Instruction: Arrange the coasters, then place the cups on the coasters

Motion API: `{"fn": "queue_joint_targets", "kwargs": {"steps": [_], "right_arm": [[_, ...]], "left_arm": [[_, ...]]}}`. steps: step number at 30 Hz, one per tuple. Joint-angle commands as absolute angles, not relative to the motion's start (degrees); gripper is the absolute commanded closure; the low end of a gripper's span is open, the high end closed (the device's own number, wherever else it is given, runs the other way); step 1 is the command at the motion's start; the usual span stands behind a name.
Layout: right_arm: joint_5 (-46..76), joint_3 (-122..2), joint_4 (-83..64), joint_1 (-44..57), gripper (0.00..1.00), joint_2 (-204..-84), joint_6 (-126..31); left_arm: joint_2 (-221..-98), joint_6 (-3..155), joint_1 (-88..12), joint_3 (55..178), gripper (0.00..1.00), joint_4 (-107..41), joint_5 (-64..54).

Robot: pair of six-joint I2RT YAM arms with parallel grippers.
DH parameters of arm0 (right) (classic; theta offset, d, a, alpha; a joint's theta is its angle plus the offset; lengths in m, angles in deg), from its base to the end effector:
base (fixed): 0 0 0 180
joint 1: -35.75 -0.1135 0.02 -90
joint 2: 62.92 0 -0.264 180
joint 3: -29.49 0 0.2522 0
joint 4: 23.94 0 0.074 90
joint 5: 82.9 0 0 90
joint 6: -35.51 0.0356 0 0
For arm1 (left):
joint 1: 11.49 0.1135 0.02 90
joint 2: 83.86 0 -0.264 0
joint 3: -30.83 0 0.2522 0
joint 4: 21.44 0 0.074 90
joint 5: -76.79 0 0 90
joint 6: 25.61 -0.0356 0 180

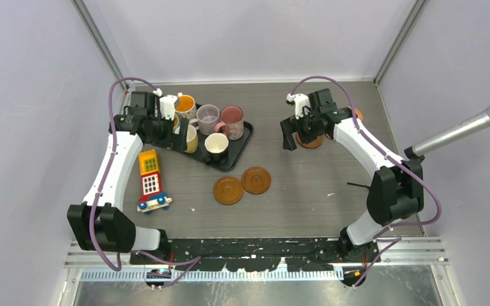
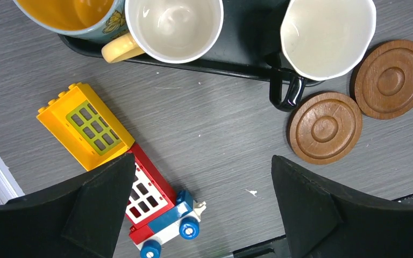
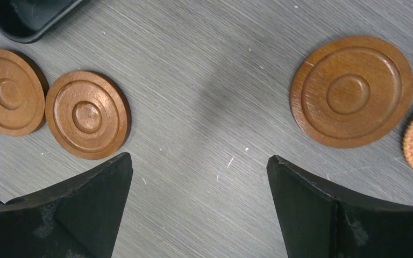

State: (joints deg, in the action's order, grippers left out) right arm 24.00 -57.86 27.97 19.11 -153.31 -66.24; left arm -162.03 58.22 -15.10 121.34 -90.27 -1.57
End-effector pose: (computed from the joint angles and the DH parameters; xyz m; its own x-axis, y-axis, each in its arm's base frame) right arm 0.3187 0.1060 0.2757 -0.6796 -0.4065 -0.6107 -0.5846 0.8030 0.1160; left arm 0.2714 -0.0243 0.3350 -0.8087 0.1565 -0.5670 0.2613 0.9592 -0.1079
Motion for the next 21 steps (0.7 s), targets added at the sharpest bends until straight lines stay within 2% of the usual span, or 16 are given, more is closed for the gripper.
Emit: {"fn": "queue_joint_targets", "kwargs": {"steps": [1,8,14,21], "right_arm": [[25.95,-60.86,22.96,17.05,0.00,-155.96,-63.52],[26.90,-61.03,16.86,13.92,0.00,-161.36,-54.93],[28.43,-62.31,14.05,11.70,0.00,-165.77,-51.17],[29.35,-66.15,13.69,10.52,0.09,-172.26,-48.55]], "left_arm": [[-158.39,57.21,-15.02,119.43,0.00,-86.82,-0.64],[-149.84,52.74,-15.00,104.76,0.00,-76.96,3.46],[-145.91,55.21,-15.00,89.87,0.03,-64.05,6.23],[-145.09,58.16,-16.26,78.23,0.13,-46.25,3.28]]}}
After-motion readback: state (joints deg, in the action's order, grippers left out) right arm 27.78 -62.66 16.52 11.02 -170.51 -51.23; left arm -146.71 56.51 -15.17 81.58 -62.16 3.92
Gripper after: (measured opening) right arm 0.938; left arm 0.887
